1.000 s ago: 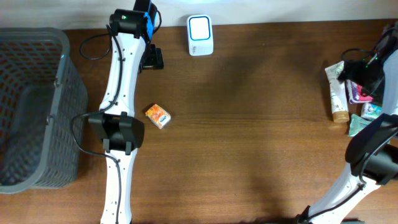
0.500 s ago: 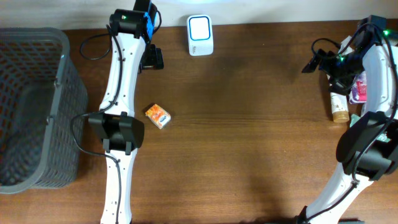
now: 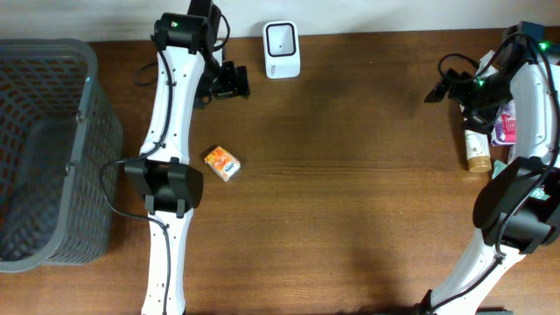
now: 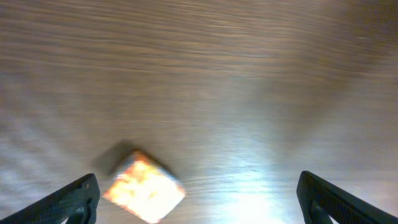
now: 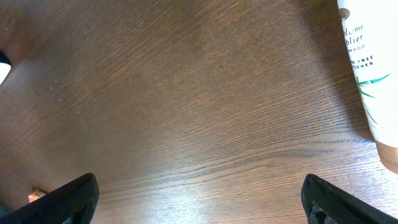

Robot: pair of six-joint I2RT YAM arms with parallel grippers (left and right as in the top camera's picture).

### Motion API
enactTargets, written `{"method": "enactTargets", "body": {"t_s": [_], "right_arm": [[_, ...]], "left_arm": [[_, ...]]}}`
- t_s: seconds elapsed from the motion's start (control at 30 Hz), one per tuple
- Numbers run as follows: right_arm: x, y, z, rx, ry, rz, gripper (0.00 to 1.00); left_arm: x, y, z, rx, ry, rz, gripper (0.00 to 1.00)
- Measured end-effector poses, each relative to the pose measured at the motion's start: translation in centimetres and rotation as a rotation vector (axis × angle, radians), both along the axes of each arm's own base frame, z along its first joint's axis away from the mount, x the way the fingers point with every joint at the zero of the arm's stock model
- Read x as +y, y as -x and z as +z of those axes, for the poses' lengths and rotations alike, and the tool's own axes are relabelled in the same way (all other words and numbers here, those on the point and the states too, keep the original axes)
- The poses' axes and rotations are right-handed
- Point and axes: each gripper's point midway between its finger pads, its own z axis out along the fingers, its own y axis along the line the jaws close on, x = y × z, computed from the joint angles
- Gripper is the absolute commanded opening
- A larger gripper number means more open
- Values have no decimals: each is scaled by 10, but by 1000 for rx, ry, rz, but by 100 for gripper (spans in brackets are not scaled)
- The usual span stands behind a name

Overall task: Scan the item barcode
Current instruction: 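Reach the left gripper to the orange tissue pack and grasp it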

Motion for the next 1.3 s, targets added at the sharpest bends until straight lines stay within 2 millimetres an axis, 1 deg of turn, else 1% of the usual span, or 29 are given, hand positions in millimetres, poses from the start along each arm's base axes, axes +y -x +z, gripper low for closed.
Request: {"method": "enactTargets", "body": {"t_s": [0.03,0.07,0.1,0.13,0.2,0.23,0.3,0.33,0.37,0.4,0.43,0.5,0.57,0.6,0.63,0.67,0.7,0.73,0.8,0.9,0.97,1.07,1.13,1.2,1.3], "right_arm": [[0,0,0,0,0,0,99],[0,0,0,0,0,1,99],[0,0,0,0,0,0,99],[0,0,0,0,0,0,99],[0,0,0,0,0,0,99],[0,0,0,0,0,0,99],[0,0,0,0,0,0,99],[0,0,0,0,0,0,99],[0,0,0,0,0,0,99],[0,0,0,0,0,0,99],[0,0,0,0,0,0,99],[0,0,0,0,0,0,99],[0,0,0,0,0,0,99],[0,0,0,0,0,0,99],[0,0,0,0,0,0,99],[0,0,0,0,0,0,99],[0,0,0,0,0,0,99],[0,0,0,0,0,0,99],[0,0,0,0,0,0,99],[0,0,0,0,0,0,99],[0,0,0,0,0,0,99],[0,0,0,0,0,0,99],[0,0,0,0,0,0,99],[0,0,0,0,0,0,99],[0,0,0,0,0,0,99]], "left_arm": [[-9,-3,2,-12,46,-8,99],[-13,-5,4,-21,74,-12,95],[-15,-3,4,-9,83,-14,85],[-15,1,4,6,87,-19,83],[-21,7,5,18,117,-72,85],[-24,7,6,15,134,-95,87],[-35,10,10,15,200,-142,90],[-38,11,11,13,216,-154,96],[-40,12,13,11,231,-165,99],[-41,12,16,5,239,-171,99],[-42,13,21,-5,244,-175,99],[-42,15,41,-48,251,-188,99],[-42,20,68,-104,252,-199,99],[-40,25,78,-117,240,-201,99],[-39,27,79,-115,231,-203,99],[-38,35,73,-76,220,-201,99],[-35,42,61,-26,203,-197,99],[-34,46,51,11,189,-194,99],[-24,53,28,81,125,-184,99],[-18,62,8,143,69,-192,99],[-21,73,-12,193,19,-222,99],[-28,80,-38,218,-44,-262,99],[-30,81,-55,218,-98,-276,100],[-23,82,-66,232,-139,-235,96],[-11,91,-78,283,-198,-132,98]]}}
